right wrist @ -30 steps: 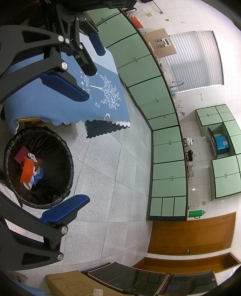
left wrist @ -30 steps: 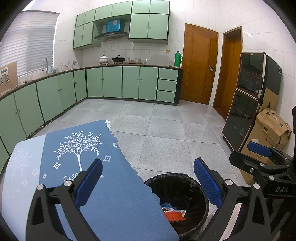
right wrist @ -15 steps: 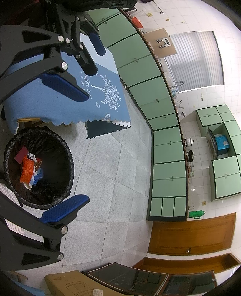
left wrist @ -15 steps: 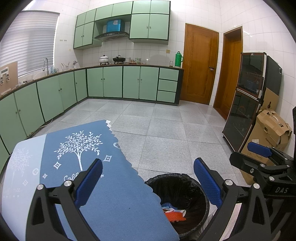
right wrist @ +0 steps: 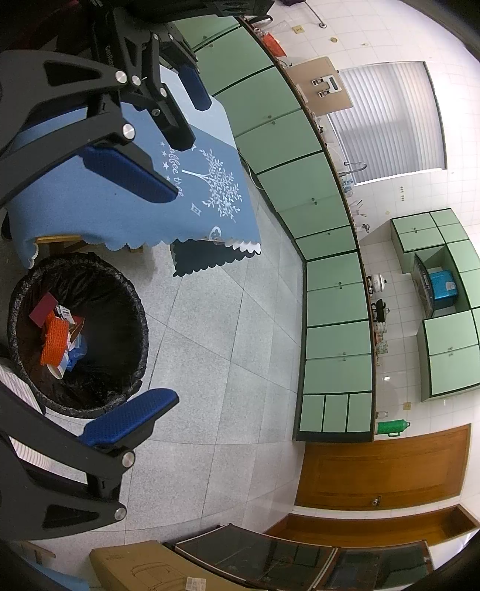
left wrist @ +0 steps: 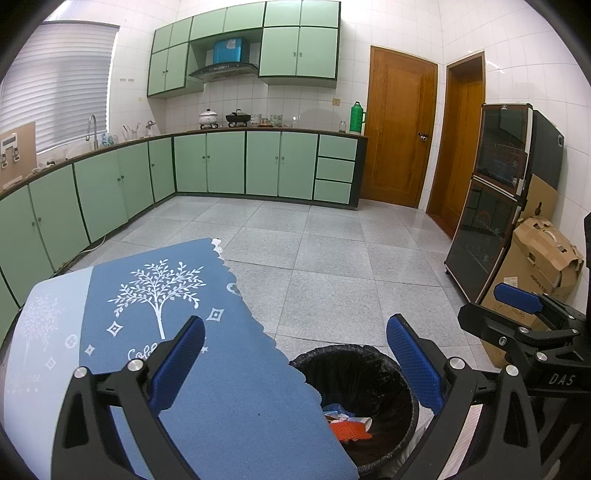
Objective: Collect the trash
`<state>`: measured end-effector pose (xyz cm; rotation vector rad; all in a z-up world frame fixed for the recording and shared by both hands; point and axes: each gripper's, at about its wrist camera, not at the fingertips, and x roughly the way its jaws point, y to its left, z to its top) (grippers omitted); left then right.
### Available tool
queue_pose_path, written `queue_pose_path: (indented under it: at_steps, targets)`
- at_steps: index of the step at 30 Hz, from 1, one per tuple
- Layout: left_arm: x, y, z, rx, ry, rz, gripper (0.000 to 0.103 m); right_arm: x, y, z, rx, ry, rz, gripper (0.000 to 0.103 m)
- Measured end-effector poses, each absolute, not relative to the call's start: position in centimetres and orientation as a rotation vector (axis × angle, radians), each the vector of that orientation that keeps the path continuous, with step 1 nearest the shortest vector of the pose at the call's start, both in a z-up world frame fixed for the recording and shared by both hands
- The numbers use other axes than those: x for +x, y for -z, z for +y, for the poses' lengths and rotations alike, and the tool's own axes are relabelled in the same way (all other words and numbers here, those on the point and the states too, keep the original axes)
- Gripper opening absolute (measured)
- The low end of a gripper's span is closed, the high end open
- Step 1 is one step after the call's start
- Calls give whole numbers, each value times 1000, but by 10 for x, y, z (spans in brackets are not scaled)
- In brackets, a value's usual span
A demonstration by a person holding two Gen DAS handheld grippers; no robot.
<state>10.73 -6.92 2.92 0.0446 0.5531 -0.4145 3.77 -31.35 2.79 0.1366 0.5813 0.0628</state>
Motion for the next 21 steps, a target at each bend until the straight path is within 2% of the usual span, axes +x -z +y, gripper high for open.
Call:
queue_pose_path:
  at_steps: [21]
  targets:
    - [106, -29, -66, 43, 413, 555, 97, 38, -25, -315, 139, -62, 587, 98]
